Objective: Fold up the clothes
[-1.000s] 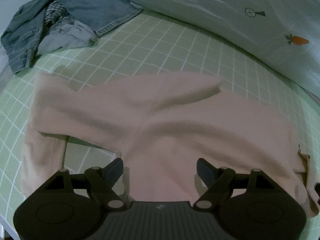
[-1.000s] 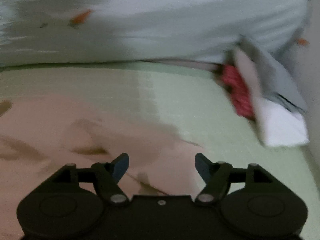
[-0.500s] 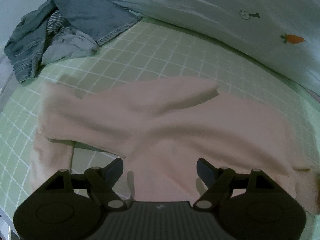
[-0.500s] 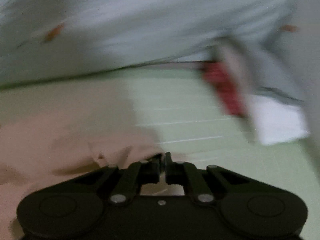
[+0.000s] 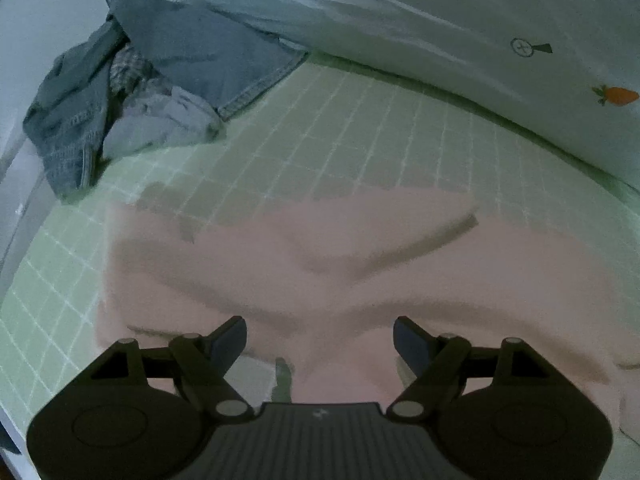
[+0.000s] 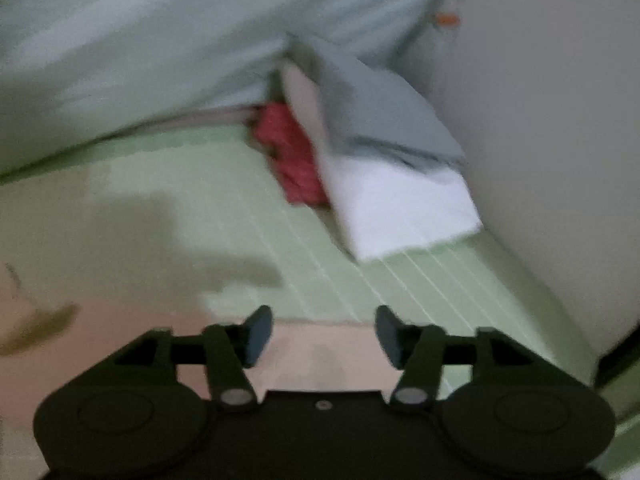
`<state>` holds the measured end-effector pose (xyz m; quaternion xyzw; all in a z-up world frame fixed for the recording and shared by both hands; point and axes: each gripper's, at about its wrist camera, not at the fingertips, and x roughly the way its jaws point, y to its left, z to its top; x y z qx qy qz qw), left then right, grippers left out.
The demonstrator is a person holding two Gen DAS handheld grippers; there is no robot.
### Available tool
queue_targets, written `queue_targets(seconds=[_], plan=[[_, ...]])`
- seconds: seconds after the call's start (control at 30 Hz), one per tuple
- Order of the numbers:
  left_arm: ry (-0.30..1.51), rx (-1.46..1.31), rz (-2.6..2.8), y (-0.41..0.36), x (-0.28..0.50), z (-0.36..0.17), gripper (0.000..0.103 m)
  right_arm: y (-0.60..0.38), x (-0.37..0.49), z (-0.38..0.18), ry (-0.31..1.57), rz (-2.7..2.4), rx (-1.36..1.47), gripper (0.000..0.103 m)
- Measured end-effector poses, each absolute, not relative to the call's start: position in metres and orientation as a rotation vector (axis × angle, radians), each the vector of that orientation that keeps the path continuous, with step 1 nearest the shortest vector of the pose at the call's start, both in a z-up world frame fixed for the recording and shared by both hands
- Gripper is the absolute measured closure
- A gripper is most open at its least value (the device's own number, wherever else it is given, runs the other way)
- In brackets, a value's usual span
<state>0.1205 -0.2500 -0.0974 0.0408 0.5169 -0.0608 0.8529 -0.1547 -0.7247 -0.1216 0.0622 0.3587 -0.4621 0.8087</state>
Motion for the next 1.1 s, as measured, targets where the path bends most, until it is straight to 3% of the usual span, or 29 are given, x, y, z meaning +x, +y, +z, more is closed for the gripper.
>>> queue_targets(seconds=[0.2,0.33,0.47,0.57,0.7,0.87,0.93,1.1], plan=[[1.113,0.088,-0.158,-0.257,0.147,-0.108,0.022,-0.681,-0.090,-0.126,0.775,-0.737,0.062,0.039],[1.141,0.127,-0.180,-0.265,0.162,-0.125,0.022,-0.651,-0.046,-0.129,0.780,-0.566,0.015,0.025],[1.176,0.103,-0.188,-0.268,0.176,-0.141,0.022,-0.628,-0.006,-0.141,0.813,-0.426,-0.001,0.024],[1.177,0.090,-0.187,-0.270,0.185,-0.148,0.034,-0.627,0.014,-0.155,0.853,-0.391,0.009,0.026],[1.166,0.106,-0.198,-0.275,0.195,-0.152,0.057,-0.636,0.025,-0.166,0.900,-0.376,0.062,0.038],[1.127,0.122,-0.219,-0.287,0.204,-0.152,0.088,-0.650,0.024,-0.170,0.923,-0.338,0.198,0.076],[1.116,0.103,-0.221,-0.291,0.210,-0.153,0.091,-0.651,0.026,-0.171,0.916,-0.341,0.181,0.097],[1.060,0.139,-0.254,-0.318,0.242,-0.155,0.092,-0.662,0.046,-0.176,0.895,-0.354,0.070,0.098]])
